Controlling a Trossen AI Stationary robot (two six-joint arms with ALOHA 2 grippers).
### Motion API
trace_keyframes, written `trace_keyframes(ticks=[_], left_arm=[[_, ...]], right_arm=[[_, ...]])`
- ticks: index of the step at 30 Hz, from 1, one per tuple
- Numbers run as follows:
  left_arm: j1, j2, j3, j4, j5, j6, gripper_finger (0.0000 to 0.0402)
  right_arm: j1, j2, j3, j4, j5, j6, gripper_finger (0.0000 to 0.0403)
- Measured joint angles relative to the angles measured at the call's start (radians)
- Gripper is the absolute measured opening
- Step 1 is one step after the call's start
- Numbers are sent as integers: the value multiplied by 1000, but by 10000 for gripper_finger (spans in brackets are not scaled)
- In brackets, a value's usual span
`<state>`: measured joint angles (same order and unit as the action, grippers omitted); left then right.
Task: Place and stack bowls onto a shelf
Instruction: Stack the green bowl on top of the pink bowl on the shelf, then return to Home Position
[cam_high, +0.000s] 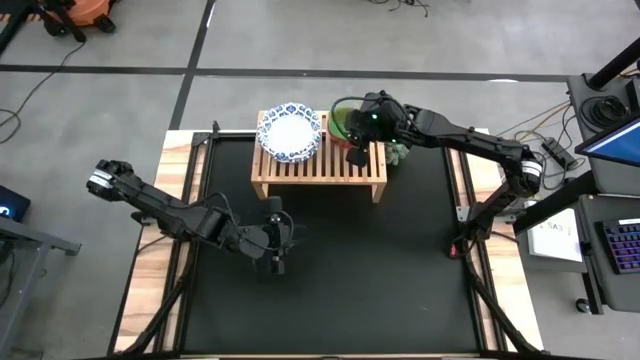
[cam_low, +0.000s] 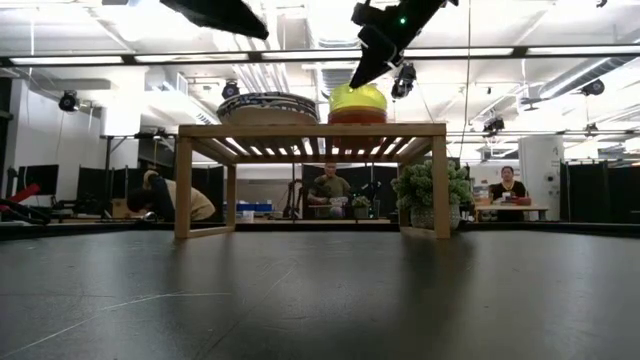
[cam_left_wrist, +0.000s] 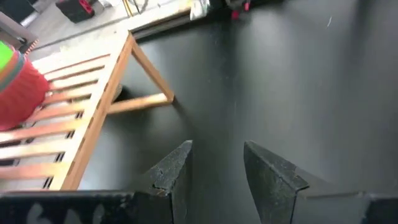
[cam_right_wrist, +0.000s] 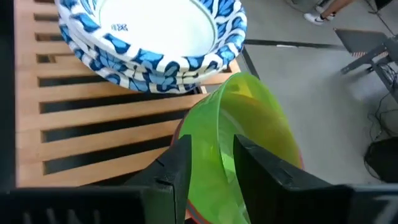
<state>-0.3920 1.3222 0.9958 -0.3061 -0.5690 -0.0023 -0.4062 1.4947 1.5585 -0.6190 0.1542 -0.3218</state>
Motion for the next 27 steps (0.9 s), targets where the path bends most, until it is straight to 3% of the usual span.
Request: trace_keyframes(ticks=[6,12,21,25,27], left_arm=[[2,-27,0,-52,-14,6,125],[1,-44,0,-24,-28,17,125],[1,-44,0,-26,-27,-6,125],[2,-44,-3,-45,-30,19,125],[2,-46,-11,-74,-47,23,125]], right_arm=[[2,-53,-22,106,-58,22,109],[-17,-38,-102,318,-56,17,75],[-12,-15,-196,367,-59,62,16],[23,-58,-197,361,-66,76,9],[51,-108,-235,364,-117,82,9]])
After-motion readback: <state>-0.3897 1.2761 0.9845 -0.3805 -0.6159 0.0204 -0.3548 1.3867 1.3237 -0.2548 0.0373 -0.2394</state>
